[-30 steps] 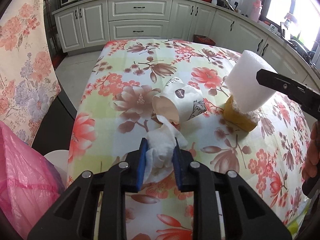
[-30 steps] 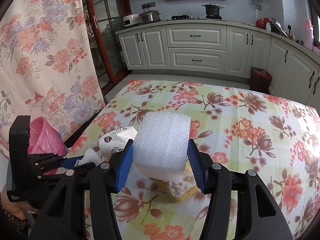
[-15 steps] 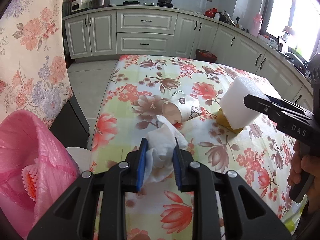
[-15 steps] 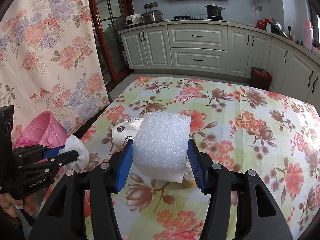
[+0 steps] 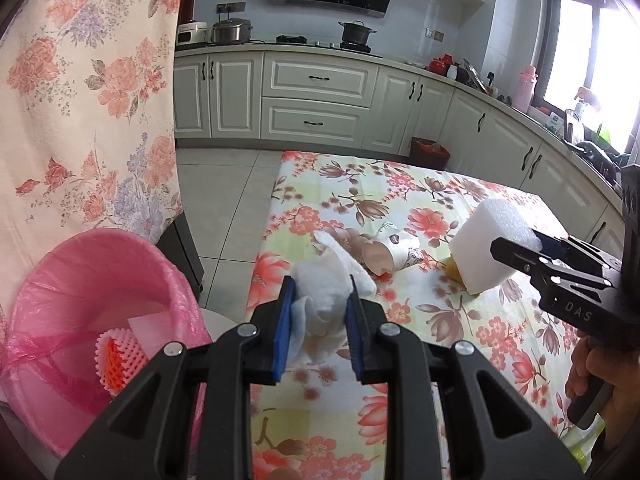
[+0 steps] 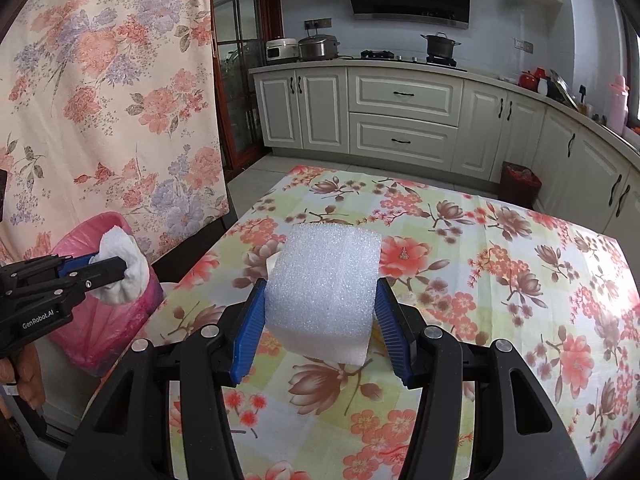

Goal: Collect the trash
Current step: 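Carry the tissue with the left tool while the right tool carries the foam block to the bin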

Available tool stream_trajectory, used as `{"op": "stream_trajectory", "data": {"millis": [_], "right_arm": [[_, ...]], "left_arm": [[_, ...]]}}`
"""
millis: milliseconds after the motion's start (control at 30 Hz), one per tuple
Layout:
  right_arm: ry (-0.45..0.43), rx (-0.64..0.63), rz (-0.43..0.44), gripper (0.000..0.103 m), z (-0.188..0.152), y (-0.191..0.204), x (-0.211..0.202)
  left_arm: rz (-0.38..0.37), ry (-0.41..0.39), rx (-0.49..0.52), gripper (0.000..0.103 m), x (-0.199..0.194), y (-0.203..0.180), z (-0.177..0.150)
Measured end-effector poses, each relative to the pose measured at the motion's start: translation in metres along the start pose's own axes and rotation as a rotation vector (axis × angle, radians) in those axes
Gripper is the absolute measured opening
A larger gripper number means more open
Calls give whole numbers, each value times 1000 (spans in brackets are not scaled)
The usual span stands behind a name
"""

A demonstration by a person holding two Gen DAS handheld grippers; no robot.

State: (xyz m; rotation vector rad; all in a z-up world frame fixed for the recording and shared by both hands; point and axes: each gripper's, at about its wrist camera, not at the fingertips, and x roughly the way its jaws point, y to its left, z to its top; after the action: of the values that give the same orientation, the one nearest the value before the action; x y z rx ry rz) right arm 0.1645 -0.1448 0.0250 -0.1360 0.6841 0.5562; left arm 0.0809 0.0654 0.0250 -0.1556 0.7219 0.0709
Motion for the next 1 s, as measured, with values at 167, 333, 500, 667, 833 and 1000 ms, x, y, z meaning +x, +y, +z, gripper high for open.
{"op": "stream_trajectory", "data": {"millis": [167, 333, 500, 667, 833, 1000], "right_arm": [[-1, -20, 20, 51, 2, 20, -3], [-12, -41, 47, 51, 9, 42, -7], [-22, -69, 83, 51, 18, 68, -9], [-17, -105, 122, 51, 26, 97, -6], [-16, -143, 166, 51, 34, 129, -1], [-8, -176, 216, 52, 40, 161, 7]], "left_arm": [[22, -29, -35, 23, -16, 20, -1], [50, -59, -85, 23, -35, 47, -4], [102, -86, -138, 24, -55, 80, -8], [158, -102, -186, 24, -71, 112, -16], [205, -123, -227, 24, -85, 137, -23], [235, -137, -262, 24, -96, 157, -29]]}}
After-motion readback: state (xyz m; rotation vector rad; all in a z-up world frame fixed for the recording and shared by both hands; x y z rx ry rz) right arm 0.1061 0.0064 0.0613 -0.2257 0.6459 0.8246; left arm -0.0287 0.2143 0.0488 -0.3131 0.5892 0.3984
